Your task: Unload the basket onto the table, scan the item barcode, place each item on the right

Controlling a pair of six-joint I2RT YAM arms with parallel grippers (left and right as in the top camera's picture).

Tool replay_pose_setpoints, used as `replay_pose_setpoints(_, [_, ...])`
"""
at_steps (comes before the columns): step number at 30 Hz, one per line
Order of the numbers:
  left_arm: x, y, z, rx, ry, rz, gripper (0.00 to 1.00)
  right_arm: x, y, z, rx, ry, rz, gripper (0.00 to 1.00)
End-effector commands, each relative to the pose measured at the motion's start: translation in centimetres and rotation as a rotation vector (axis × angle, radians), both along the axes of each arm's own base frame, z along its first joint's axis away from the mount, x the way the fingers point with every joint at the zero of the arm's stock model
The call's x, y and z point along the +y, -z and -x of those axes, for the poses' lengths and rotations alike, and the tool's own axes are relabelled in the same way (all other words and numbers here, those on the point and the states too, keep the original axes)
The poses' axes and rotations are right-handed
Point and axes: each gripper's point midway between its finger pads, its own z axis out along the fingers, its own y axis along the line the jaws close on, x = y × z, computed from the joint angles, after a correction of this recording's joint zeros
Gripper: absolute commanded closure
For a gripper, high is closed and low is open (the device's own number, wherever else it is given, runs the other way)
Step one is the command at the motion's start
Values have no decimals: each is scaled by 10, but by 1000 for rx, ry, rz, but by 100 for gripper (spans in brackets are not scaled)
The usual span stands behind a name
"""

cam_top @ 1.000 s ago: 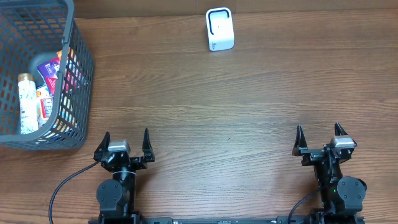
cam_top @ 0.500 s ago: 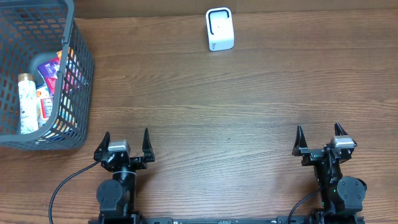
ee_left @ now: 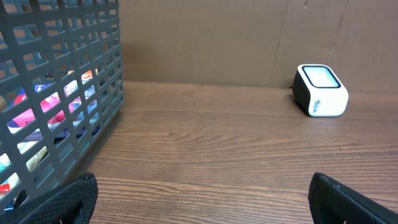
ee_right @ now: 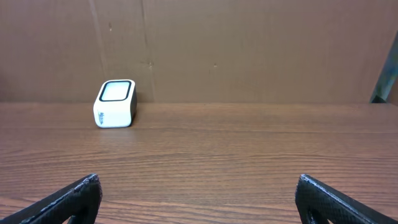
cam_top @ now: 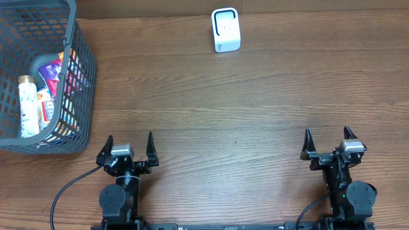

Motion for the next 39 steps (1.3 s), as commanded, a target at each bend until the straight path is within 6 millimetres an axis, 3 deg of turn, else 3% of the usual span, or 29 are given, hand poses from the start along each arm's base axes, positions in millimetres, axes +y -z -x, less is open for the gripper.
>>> replay_pose_setpoints(1, [0, -1, 0, -8, 4, -22, 0, 1, 1, 0, -9, -2, -2, 0])
replay_pose_setpoints(9, [-2, -2, 0, -15, 13, -6, 0, 1, 1, 0, -9, -2, -2, 0])
replay_pose_setpoints(14, [-33, -5, 1, -17, 179, 214, 0, 1, 1, 0, -9, -2, -2, 0])
replay_pose_setpoints(20, [-42, -24, 2, -68, 222, 543, 0, 1, 1, 0, -9, -2, -2, 0])
replay_pose_setpoints(29, [-70, -89, 20, -259, 458, 533, 0, 1, 1, 0, -9, -2, -2, 0])
replay_pose_setpoints(34, [-68, -122, 29, -332, 442, 371, 0, 1, 1, 0, -9, -2, -2, 0])
replay_pose_setpoints(39, [-43, -167, 35, -372, 279, 238, 0, 1, 1, 0, -9, -2, -2, 0])
